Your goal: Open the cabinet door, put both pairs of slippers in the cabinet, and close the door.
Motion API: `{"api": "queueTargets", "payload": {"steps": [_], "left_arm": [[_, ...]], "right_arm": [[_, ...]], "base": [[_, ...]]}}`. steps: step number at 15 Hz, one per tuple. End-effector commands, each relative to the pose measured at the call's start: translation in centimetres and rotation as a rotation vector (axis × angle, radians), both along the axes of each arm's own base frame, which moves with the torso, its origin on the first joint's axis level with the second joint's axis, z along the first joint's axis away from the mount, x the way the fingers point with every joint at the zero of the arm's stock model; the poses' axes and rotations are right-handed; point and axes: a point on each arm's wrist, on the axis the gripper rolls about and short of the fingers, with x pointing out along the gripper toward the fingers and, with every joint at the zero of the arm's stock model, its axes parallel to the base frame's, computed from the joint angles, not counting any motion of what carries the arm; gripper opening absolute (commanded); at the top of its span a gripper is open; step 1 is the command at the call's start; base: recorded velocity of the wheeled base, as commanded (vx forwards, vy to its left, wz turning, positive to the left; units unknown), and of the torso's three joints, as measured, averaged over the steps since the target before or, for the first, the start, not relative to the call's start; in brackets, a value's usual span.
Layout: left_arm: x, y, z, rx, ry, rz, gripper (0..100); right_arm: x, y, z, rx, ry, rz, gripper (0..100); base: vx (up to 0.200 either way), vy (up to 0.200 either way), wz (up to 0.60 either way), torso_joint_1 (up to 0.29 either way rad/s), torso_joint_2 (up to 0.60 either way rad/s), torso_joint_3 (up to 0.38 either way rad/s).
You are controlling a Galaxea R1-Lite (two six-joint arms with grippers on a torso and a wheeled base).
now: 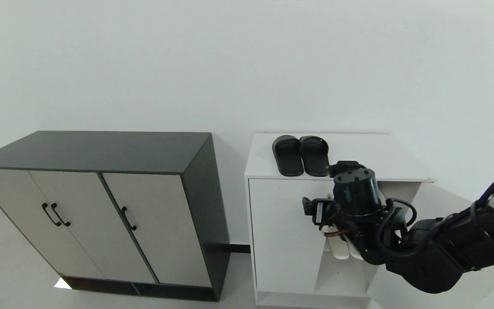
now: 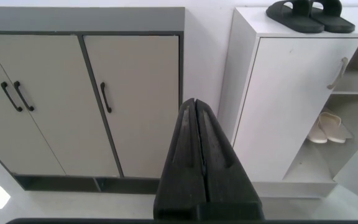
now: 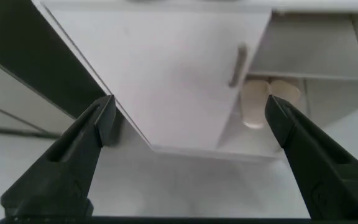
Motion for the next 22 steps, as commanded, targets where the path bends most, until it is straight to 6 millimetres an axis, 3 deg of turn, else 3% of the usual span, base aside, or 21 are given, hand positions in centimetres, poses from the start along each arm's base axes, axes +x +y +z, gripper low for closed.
{"api": "queueTargets", "payload": {"steps": [1, 4, 14, 18, 22], "left_arm": [[0.0, 0.0, 0.0, 0.0, 0.0, 0.001, 0], [0.0, 0.0, 0.0, 0.0, 0.0, 0.004, 0], [0.0, 0.0, 0.0, 0.0, 0.0, -0.001, 0], [0.0, 0.0, 0.0, 0.0, 0.0, -0.001, 0], [0.0, 0.0, 0.0, 0.0, 0.0, 0.001, 0]], "right_arm": [[0.0, 0.4, 1.5, 0.048, -0.057, 0.004, 100], [0.2, 0.5, 0.5, 0.035, -0.066, 0.007, 100], [0.8, 0.7, -0.5, -0.016, -0.115, 0.025, 100], [3.3, -0.5, -0.9, -0.029, -0.102, 0.035, 100], [4.8, 0.4, -2.1, -0.059, -0.1, 0.039, 100]], "base": [[0.0, 0.0, 0.0, 0.0, 0.0, 0.0], [0.0, 0.0, 0.0, 0.0, 0.0, 0.0], [0.2, 0.0, 0.0, 0.005, 0.0, 0.005], [0.2, 0.0, 0.0, 0.005, 0.01, 0.001], [0.05, 0.0, 0.0, 0.001, 0.0, -0.001]]}}
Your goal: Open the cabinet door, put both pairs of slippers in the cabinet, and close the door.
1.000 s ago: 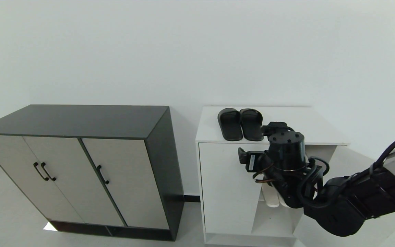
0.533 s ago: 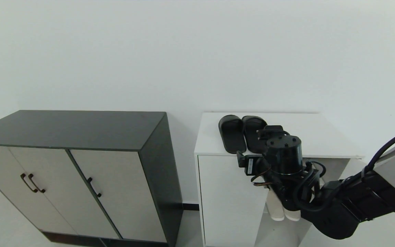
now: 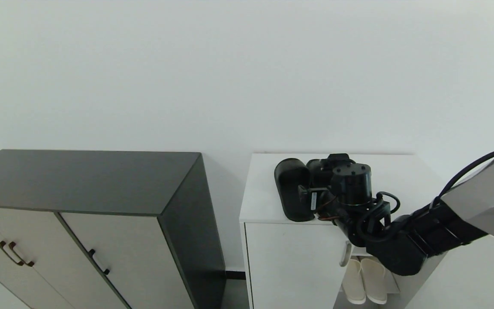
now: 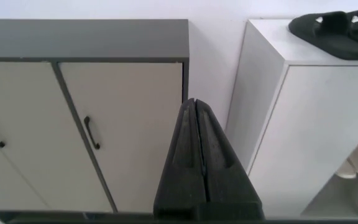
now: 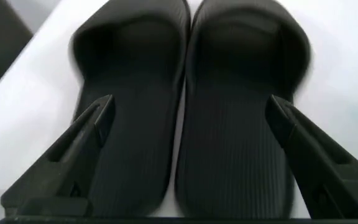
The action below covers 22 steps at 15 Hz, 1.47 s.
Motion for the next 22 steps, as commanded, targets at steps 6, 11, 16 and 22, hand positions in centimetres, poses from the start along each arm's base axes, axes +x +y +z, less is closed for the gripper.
{"api": "queueTargets", "payload": {"steps": [6, 11, 16, 22], "left_arm": [[0.0, 0.0, 0.0, -0.002, -0.001, 0.002, 0], [0.0, 0.0, 0.0, -0.003, -0.001, 0.005, 0], [0.0, 0.0, 0.0, -0.005, -0.001, 0.005, 0], [0.0, 0.0, 0.0, -0.002, -0.001, 0.006, 0]], "right_arm": [[4.1, 1.2, -1.9, -0.029, -0.026, -0.022, 100], [6.6, 1.7, -2.5, -0.041, -0.035, -0.042, 100], [7.0, 1.9, -2.0, -0.054, -0.046, -0.041, 0], [0.1, 1.8, 2.4, -0.048, -0.064, 0.062, 0]], "base": [[0.0, 0.0, 0.0, 0.0, 0.0, 0.0], [0.0, 0.0, 0.0, 0.0, 0.0, 0.0], [0.0, 0.0, 0.0, 0.0, 0.0, 0.0], [0.0, 0.0, 0.0, 0.0, 0.0, 0.0]]}}
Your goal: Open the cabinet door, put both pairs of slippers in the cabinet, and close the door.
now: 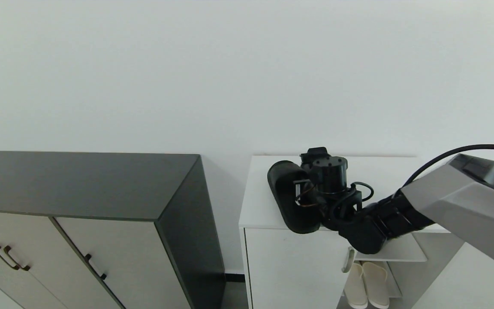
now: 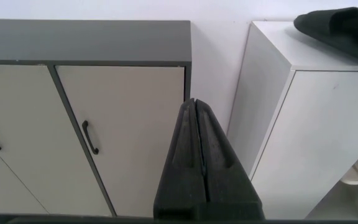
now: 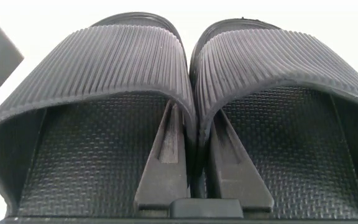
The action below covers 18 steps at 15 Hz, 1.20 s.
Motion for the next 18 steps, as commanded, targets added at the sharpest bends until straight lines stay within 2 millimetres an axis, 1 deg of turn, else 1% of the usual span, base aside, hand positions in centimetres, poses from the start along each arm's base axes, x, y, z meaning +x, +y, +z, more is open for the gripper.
{"api": "queueTargets", "payload": {"steps": [1, 2, 3, 4, 5, 6, 9, 16, 18], "left_arm": [[0.0, 0.0, 0.0, 0.001, 0.0, 0.001, 0], [0.0, 0.0, 0.0, 0.003, 0.0, 0.001, 0], [0.0, 0.0, 0.0, 0.001, 0.0, 0.001, 0], [0.0, 0.0, 0.0, 0.003, 0.0, -0.001, 0], [0.0, 0.0, 0.0, 0.003, 0.0, -0.001, 0], [0.0, 0.0, 0.0, 0.003, 0.0, -0.001, 0], [0.0, 0.0, 0.0, 0.001, 0.0, -0.001, 0], [0.0, 0.0, 0.0, 0.0, 0.0, -0.002, 0], [0.0, 0.0, 0.0, 0.0, 0.0, -0.002, 0]], "right_arm": [[-5.3, -0.8, 2.7, 0.02, -0.01, 0.1, 0], [-6.9, -1.1, 2.8, 0.022, -0.008, 0.136, 0], [-8.4, -1.9, 2.5, 0.014, 0.007, 0.153, 0], [-9.7, -2.9, 2.1, 0.007, 0.03, 0.172, 0], [-11.2, -4.1, 1.7, 0.0, 0.059, 0.229, 0], [-12.1, -4.8, 1.5, -0.003, 0.083, 0.284, 0], [-12.5, -5.0, 0.9, -0.015, 0.105, 0.288, 0], [-12.2, -4.8, 0.1, -0.032, 0.124, 0.277, 0], [-12.1, -4.5, -0.5, -0.041, 0.137, 0.279, 0]], "base": [[0.0, 0.0, 0.0, 0.0, 0.0, 0.0], [0.0, 0.0, 0.0, 0.0, 0.0, 0.0], [0.0, 0.0, 0.0, 0.0, 0.0, 0.0], [0.0, 0.0, 0.0, 0.0, 0.0, 0.0], [0.0, 0.0, 0.0, 0.0, 0.0, 0.0], [0.0, 0.0, 0.0, 0.0, 0.0, 0.0], [0.0, 0.0, 0.0, 0.0, 0.0, 0.0], [0.0, 0.0, 0.0, 0.0, 0.0, 0.0], [0.0, 0.0, 0.0, 0.0, 0.0, 0.0]]}}
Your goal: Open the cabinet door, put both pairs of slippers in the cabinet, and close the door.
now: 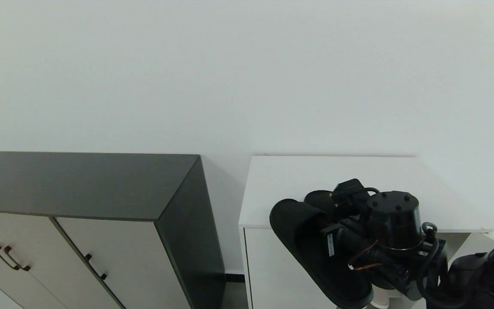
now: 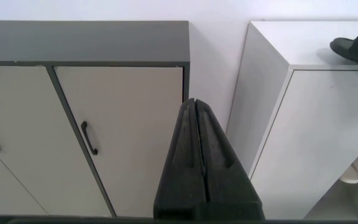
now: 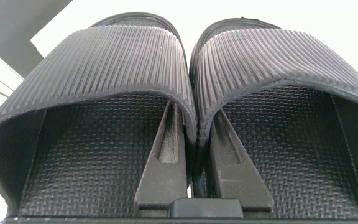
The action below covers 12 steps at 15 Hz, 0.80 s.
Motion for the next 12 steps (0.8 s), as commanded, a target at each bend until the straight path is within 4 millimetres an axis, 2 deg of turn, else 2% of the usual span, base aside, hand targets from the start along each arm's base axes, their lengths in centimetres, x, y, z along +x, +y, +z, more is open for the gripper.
{"api": "queueTargets", "payload": {"steps": [1, 12], "left_arm": [[0.0, 0.0, 0.0, 0.0, 0.0, 0.001, 0], [0.0, 0.0, 0.0, -0.003, 0.0, 0.001, 0]], "right_arm": [[0.13, 0.38, -0.75, -0.015, 0.016, 0.006, 0], [0.28, 0.42, -0.87, -0.021, 0.002, -0.022, 0]], "base": [[-0.2, 0.0, 0.0, 0.007, 0.0, -0.002], [-0.2, 0.0, 0.0, 0.0, 0.0, 0.001]]}}
